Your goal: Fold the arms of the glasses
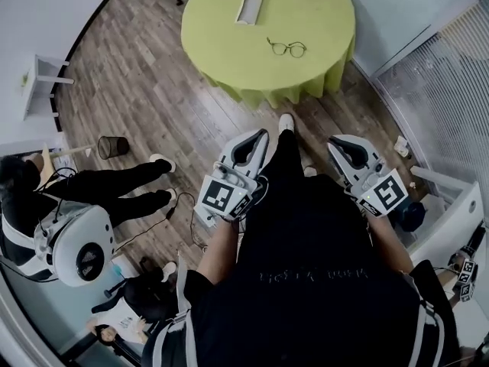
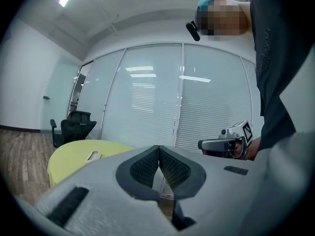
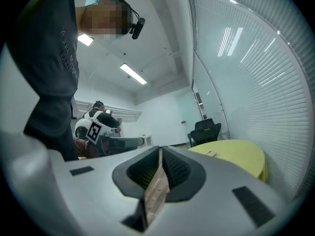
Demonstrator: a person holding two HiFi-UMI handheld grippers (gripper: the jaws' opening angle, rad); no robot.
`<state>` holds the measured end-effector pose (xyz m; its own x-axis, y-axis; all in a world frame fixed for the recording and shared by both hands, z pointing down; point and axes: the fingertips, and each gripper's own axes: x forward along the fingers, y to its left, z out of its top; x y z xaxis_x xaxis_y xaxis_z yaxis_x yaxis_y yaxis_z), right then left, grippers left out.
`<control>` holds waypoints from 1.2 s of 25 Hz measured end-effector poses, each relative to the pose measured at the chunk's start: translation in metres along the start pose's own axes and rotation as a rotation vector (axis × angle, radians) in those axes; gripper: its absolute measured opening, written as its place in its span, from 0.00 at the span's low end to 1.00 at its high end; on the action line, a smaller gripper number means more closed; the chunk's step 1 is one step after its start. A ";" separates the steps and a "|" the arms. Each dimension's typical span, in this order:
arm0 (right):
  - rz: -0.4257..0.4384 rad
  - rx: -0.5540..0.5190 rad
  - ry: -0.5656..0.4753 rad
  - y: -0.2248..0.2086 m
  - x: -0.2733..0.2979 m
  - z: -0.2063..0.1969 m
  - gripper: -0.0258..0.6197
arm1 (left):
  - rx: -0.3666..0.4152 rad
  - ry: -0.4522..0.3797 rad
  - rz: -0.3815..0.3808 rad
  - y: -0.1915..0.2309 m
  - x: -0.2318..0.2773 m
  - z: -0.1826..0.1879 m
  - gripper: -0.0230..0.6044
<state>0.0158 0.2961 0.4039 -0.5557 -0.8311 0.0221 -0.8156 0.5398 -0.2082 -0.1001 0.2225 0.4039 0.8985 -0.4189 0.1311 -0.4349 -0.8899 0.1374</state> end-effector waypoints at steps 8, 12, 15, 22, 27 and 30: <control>-0.004 0.012 0.074 -0.051 0.047 0.001 0.10 | -0.034 0.002 0.004 0.063 0.042 0.010 0.07; -0.005 0.024 0.092 -0.072 0.076 0.005 0.10 | -0.068 -0.001 -0.008 0.094 0.058 0.014 0.07; -0.011 0.037 0.099 -0.089 0.101 0.011 0.10 | -0.081 0.007 -0.020 0.118 0.073 0.019 0.07; -0.018 0.034 0.130 -0.121 0.155 0.014 0.10 | -0.092 0.001 -0.071 0.167 0.102 0.027 0.07; -0.031 0.024 0.149 -0.138 0.184 0.013 0.10 | -0.113 -0.013 -0.110 0.196 0.120 0.027 0.07; -0.039 0.009 0.151 -0.145 0.195 0.013 0.10 | -0.110 -0.016 -0.124 0.209 0.128 0.026 0.07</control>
<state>0.0278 0.0545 0.4261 -0.5422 -0.8214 0.1769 -0.8359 0.5060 -0.2128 -0.0748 -0.0220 0.4239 0.9462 -0.3106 0.0908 -0.3236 -0.9101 0.2587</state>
